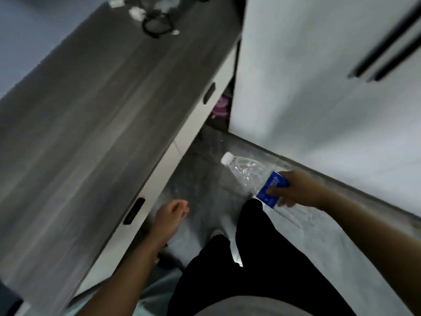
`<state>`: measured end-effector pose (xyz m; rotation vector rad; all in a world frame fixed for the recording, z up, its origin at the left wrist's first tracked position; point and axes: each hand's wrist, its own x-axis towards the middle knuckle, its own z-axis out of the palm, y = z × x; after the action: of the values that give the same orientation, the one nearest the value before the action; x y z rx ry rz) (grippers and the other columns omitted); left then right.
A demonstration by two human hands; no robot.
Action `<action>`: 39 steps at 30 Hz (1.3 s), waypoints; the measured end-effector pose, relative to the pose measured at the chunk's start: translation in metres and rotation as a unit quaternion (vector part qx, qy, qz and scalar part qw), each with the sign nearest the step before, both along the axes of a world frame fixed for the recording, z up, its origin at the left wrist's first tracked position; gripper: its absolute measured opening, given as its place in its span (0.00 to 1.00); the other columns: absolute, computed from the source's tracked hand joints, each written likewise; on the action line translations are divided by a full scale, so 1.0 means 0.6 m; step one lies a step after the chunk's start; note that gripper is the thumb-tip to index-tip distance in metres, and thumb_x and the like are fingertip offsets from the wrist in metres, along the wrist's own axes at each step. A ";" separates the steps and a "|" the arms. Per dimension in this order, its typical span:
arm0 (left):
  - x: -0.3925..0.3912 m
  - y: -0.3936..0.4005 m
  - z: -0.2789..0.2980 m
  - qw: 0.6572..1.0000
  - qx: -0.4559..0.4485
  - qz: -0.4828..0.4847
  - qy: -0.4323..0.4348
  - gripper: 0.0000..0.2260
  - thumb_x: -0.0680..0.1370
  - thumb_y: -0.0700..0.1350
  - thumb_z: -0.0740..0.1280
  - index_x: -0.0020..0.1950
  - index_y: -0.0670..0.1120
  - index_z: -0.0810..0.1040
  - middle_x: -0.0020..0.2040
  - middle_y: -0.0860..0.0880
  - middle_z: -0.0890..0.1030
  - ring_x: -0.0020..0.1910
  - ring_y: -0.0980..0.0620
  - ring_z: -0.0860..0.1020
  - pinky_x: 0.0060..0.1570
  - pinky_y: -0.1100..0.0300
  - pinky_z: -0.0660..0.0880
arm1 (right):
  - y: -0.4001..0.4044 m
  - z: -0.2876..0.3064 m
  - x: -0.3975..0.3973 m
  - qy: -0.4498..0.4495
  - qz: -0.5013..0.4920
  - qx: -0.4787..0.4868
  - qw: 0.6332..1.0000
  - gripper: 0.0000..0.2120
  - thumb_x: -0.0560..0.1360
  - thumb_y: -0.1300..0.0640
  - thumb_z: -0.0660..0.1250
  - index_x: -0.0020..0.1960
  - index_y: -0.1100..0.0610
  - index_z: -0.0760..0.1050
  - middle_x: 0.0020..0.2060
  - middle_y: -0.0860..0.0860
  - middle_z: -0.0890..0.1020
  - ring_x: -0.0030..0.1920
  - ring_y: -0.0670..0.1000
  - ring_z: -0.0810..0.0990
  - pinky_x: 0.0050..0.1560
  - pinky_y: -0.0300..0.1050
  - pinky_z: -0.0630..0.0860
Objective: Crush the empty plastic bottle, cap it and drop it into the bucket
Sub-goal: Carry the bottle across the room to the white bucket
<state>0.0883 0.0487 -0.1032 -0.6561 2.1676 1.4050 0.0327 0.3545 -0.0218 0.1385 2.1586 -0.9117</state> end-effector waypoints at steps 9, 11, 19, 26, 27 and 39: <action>-0.020 0.147 -0.072 0.960 -0.117 -0.245 -0.075 0.15 0.79 0.44 0.58 0.38 0.43 0.79 0.41 0.37 0.82 0.48 0.38 0.79 0.53 0.47 0.74 | 0.264 -0.077 0.259 -0.061 -0.336 0.033 0.939 0.09 0.74 0.57 0.68 0.50 0.62 0.75 0.40 0.62 0.84 0.32 0.55 0.81 0.29 0.42 0.77; -0.037 0.201 -0.081 0.948 -0.138 -0.279 -0.073 0.15 0.79 0.43 0.57 0.43 0.36 0.80 0.46 0.32 0.82 0.50 0.36 0.79 0.55 0.44 0.74 | 0.317 -0.095 0.314 -0.078 -0.383 0.033 0.920 0.09 0.74 0.57 0.68 0.50 0.61 0.75 0.42 0.63 0.84 0.31 0.54 0.81 0.28 0.42 0.77; -0.048 0.474 -0.084 0.882 -0.166 -0.441 -0.034 0.18 0.80 0.41 0.54 0.36 0.38 0.77 0.45 0.31 0.80 0.47 0.37 0.79 0.50 0.47 0.73 | 0.483 -0.143 0.521 -0.106 -0.550 0.056 0.826 0.06 0.73 0.59 0.69 0.41 0.59 0.73 0.32 0.58 0.80 0.21 0.49 0.77 0.17 0.36 0.72; -0.056 0.702 -0.066 0.761 -0.209 -0.614 0.024 0.20 0.79 0.41 0.56 0.27 0.45 0.67 0.29 0.44 0.72 0.30 0.50 0.70 0.36 0.57 0.63 | 0.548 -0.150 0.628 -0.115 -0.662 0.060 0.738 0.08 0.72 0.57 0.70 0.43 0.61 0.74 0.37 0.62 0.82 0.23 0.51 0.78 0.23 0.41 0.74; -0.060 0.733 -0.066 0.742 -0.211 -0.636 0.023 0.19 0.80 0.43 0.56 0.27 0.45 0.68 0.30 0.43 0.73 0.31 0.50 0.71 0.35 0.57 0.62 | 0.553 -0.154 0.639 -0.119 -0.674 0.063 0.726 0.08 0.72 0.57 0.70 0.42 0.61 0.74 0.38 0.63 0.83 0.27 0.55 0.80 0.27 0.43 0.75; -0.050 1.186 -0.076 0.560 -0.183 -0.807 0.046 0.20 0.80 0.45 0.55 0.31 0.41 0.74 0.32 0.42 0.76 0.35 0.47 0.74 0.40 0.57 0.67 | 0.556 -0.185 0.746 -0.252 -0.823 0.043 0.507 0.15 0.72 0.53 0.69 0.29 0.53 0.70 0.35 0.58 0.80 0.37 0.55 0.77 0.40 0.44 0.70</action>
<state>0.0582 0.7602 -0.1487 1.1888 1.8165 -0.0911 0.4802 0.6880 -0.1327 2.4441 0.8896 -1.3199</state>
